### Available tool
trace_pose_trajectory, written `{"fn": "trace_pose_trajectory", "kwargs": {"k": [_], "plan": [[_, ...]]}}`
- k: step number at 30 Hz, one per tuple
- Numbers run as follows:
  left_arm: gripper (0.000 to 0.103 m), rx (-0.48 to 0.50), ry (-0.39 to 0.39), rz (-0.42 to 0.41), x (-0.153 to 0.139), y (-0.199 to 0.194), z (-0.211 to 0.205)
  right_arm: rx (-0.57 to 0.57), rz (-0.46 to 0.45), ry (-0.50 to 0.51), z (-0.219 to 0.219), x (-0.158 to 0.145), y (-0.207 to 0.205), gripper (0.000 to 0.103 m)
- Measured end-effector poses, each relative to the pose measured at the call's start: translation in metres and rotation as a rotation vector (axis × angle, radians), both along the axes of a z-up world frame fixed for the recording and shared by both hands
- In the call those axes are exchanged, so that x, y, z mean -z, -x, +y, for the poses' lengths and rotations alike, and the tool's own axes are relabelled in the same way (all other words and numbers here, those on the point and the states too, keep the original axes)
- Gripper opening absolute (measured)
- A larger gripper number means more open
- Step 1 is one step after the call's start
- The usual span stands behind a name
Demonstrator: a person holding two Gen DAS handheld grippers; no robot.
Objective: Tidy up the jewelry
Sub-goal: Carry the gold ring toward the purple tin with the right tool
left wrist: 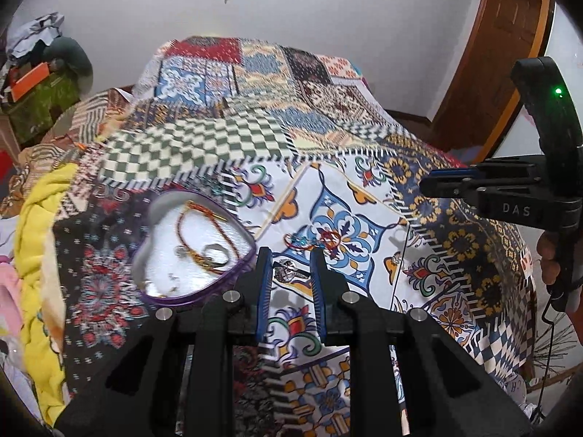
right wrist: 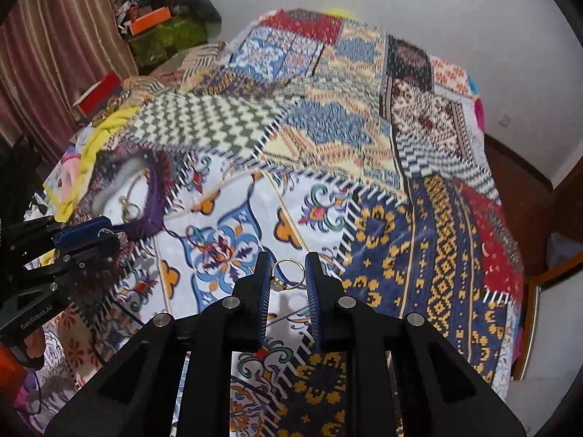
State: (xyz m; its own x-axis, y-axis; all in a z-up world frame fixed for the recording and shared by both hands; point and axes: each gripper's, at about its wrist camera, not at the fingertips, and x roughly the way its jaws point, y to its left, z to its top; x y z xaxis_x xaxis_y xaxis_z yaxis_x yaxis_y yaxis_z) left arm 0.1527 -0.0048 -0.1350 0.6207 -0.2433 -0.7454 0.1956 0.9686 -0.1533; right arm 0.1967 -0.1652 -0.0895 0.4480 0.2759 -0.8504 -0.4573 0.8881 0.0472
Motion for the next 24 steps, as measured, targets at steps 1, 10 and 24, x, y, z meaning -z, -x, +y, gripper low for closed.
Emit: {"fn": "trace_pose_trajectory", "kwargs": {"k": [1,10,24], "plan": [[0.020,-0.008,-0.001,-0.008,-0.003,0.002,0.003,-0.003,-0.011,0.000,0.002,-0.003,0.001,0.017],[0.020,-0.071,-0.014,-0.061,-0.026,0.017,0.033,-0.078,-0.086,-0.036,0.041,-0.023,0.017,0.017],[0.020,-0.162,-0.024,-0.110,-0.045,0.019,0.076,-0.181,-0.087,-0.136,0.106,-0.023,0.020,0.017]]}}
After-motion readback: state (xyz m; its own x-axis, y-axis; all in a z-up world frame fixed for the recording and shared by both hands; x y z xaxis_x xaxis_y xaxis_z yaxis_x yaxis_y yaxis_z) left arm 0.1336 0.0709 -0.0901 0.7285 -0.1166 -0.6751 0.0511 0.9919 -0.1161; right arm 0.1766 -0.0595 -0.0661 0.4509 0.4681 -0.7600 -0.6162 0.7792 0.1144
